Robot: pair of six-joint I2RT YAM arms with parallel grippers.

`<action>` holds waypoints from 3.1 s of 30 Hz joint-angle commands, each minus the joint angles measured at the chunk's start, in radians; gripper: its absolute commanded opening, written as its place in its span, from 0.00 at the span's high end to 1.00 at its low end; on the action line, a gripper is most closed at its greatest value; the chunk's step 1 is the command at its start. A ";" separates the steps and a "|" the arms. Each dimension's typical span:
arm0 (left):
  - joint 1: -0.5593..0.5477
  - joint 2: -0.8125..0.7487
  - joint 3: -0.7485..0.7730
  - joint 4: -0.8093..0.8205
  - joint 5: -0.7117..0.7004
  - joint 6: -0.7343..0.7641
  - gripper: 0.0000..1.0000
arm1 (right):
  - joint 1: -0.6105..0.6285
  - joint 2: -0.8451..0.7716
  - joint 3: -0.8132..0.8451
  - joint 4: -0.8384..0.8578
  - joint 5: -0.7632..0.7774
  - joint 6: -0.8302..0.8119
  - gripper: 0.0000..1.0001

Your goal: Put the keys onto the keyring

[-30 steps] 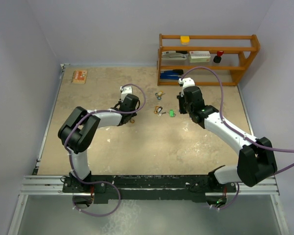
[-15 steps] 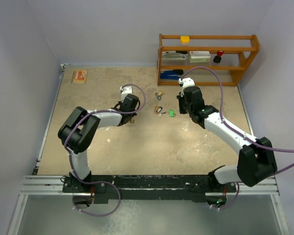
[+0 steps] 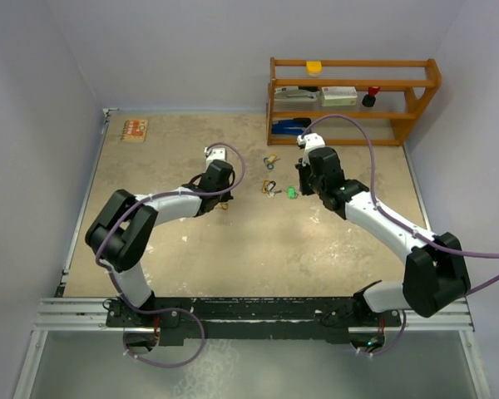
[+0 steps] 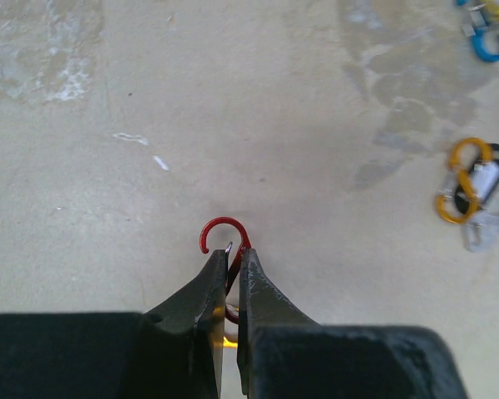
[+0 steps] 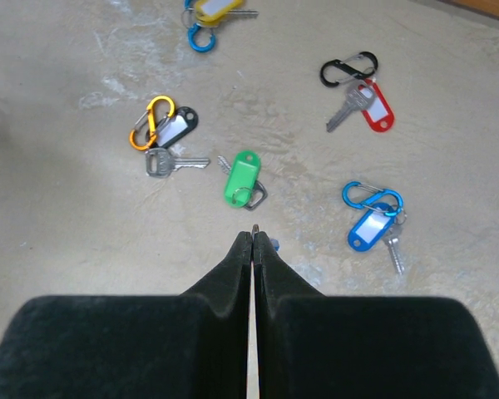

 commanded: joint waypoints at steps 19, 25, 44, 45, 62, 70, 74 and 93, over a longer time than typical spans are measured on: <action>-0.154 -0.105 0.206 0.012 0.149 -0.178 1.00 | 0.072 -0.099 -0.142 0.276 -0.260 -0.121 1.00; -0.154 -0.113 0.193 0.046 0.216 -0.212 1.00 | 0.076 -0.096 -0.149 0.298 -0.263 -0.121 1.00; -0.164 -0.117 0.192 0.086 0.317 -0.244 1.00 | 0.083 -0.075 -0.148 0.315 -0.266 -0.121 1.00; -0.164 -0.115 0.192 0.086 0.319 -0.244 1.00 | 0.083 -0.074 -0.147 0.315 -0.267 -0.122 1.00; -0.167 -0.094 0.211 0.106 0.339 -0.252 1.00 | 0.088 -0.067 -0.150 0.329 -0.288 -0.126 1.00; -0.168 -0.086 0.215 0.108 0.342 -0.252 1.00 | 0.091 -0.064 -0.149 0.330 -0.297 -0.127 1.00; -0.169 -0.079 0.218 0.111 0.343 -0.252 1.00 | 0.092 -0.063 -0.149 0.330 -0.304 -0.129 1.00; -0.174 -0.072 0.221 0.114 0.356 -0.250 1.00 | 0.101 -0.058 -0.146 0.334 -0.299 -0.134 1.00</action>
